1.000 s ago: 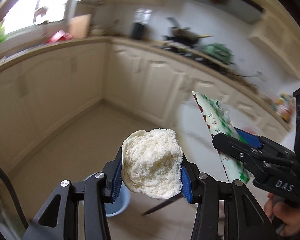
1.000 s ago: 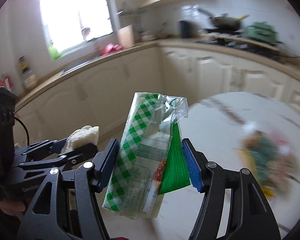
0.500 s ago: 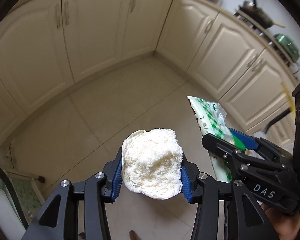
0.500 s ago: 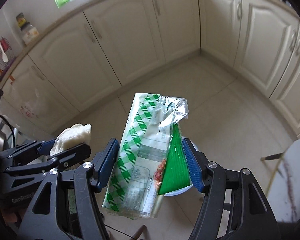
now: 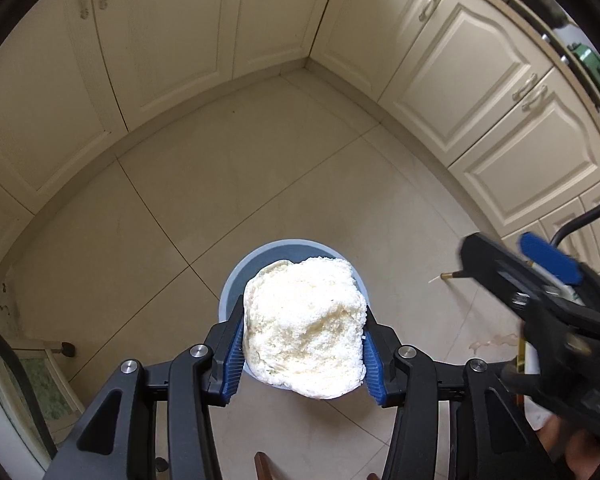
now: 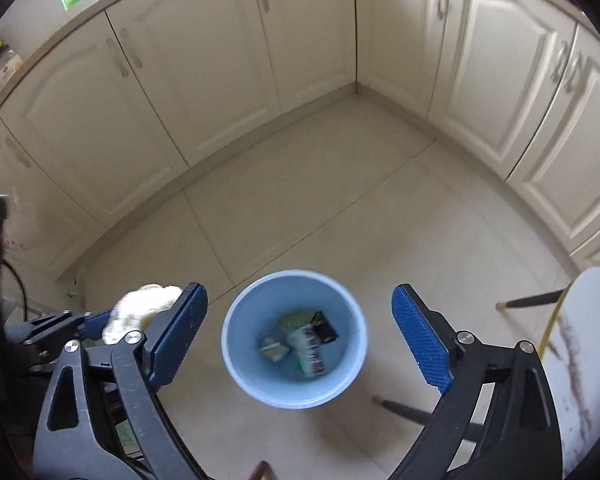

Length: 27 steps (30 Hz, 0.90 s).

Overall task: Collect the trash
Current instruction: 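Carry both items over the blue bin and open both tools to drop them, then move both tools back toward the remaining trash on the table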

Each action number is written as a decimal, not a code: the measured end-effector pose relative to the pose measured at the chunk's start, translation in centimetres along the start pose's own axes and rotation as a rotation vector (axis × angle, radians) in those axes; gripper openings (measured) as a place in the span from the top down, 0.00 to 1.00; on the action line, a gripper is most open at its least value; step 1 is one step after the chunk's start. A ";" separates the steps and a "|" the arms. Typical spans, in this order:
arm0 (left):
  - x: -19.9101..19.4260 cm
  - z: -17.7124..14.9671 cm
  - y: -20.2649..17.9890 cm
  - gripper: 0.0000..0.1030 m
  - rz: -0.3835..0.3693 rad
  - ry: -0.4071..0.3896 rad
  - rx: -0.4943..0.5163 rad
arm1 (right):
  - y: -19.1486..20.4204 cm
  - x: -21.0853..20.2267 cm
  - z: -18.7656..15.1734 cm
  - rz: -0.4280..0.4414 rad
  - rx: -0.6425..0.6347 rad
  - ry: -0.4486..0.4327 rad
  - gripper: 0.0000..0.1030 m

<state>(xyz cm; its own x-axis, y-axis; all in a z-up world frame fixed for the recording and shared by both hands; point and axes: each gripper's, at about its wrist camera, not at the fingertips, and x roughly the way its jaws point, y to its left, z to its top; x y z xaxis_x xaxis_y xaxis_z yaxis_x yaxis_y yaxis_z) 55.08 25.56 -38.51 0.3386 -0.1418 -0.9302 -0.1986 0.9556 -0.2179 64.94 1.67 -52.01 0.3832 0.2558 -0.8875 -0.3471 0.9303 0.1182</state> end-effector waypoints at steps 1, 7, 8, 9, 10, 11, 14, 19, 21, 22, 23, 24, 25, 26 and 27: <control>0.4 0.4 -0.5 0.55 0.005 0.007 0.005 | 0.0 -0.3 0.2 -0.006 0.001 -0.005 0.09; 0.6 0.7 -2.8 0.41 0.022 0.000 0.007 | -0.2 -2.5 1.0 -0.026 0.005 -0.045 0.07; 0.2 1.0 -2.9 0.41 0.014 -0.013 0.002 | 0.0 -2.8 1.2 -0.029 0.007 -0.055 0.06; -0.2 1.2 -3.0 0.41 0.008 -0.023 -0.002 | 0.2 -3.3 1.4 -0.025 0.009 -0.067 0.04; -0.6 1.3 -3.0 0.40 0.005 -0.031 -0.002 | 0.3 -3.7 1.4 -0.019 0.011 -0.075 0.04; -1.1 1.4 -3.0 0.40 0.008 -0.040 -0.002 | 0.4 -4.5 1.6 -0.012 0.017 -0.088 0.04; -4.0 1.4 -3.0 0.40 0.031 -0.103 -0.008 | 1.3 -7.1 1.7 -0.018 0.012 -0.134 0.04; -11.3 1.0 -3.2 0.39 0.089 -0.271 -0.039 | 2.6 -12.8 1.7 -0.039 -0.017 -0.228 0.02; -14.3 0.8 -3.7 0.34 0.119 -0.351 -0.037 | 3.1 -15.9 1.4 -0.044 -0.024 -0.285 0.01; -15.8 0.4 -4.2 0.32 0.126 -0.385 -0.038 | 3.4 -17.4 1.3 -0.050 -0.028 -0.309 0.00; -17.7 0.0 -4.7 0.29 0.132 -0.435 -0.038 | 3.8 -19.5 1.0 -0.054 -0.035 -0.343 0.00; -19.2 -0.3 -5.2 0.28 0.135 -0.472 -0.037 | 4.1 -21.0 0.7 -0.056 -0.041 -0.368 0.00; -20.9 -0.7 -5.9 0.27 0.139 -0.517 -0.030 | 4.4 -23.1 0.2 -0.066 -0.049 -0.401 0.00; -22.0 -1.4 -6.8 0.26 0.141 -0.548 -0.023 | 4.7 -24.8 -0.3 -0.074 -0.055 -0.427 0.00; -23.7 -2.2 -7.7 0.23 0.144 -0.589 -0.015 | 4.8 -26.3 -0.8 -0.083 -0.058 -0.452 0.00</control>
<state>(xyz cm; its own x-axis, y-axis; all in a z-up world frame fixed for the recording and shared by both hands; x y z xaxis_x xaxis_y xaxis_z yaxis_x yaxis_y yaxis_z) 46.54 20.95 -15.42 0.7589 0.1598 -0.6313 -0.2915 0.9502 -0.1099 52.54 -0.82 -28.43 0.7420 0.2813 -0.6085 -0.3414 0.9398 0.0182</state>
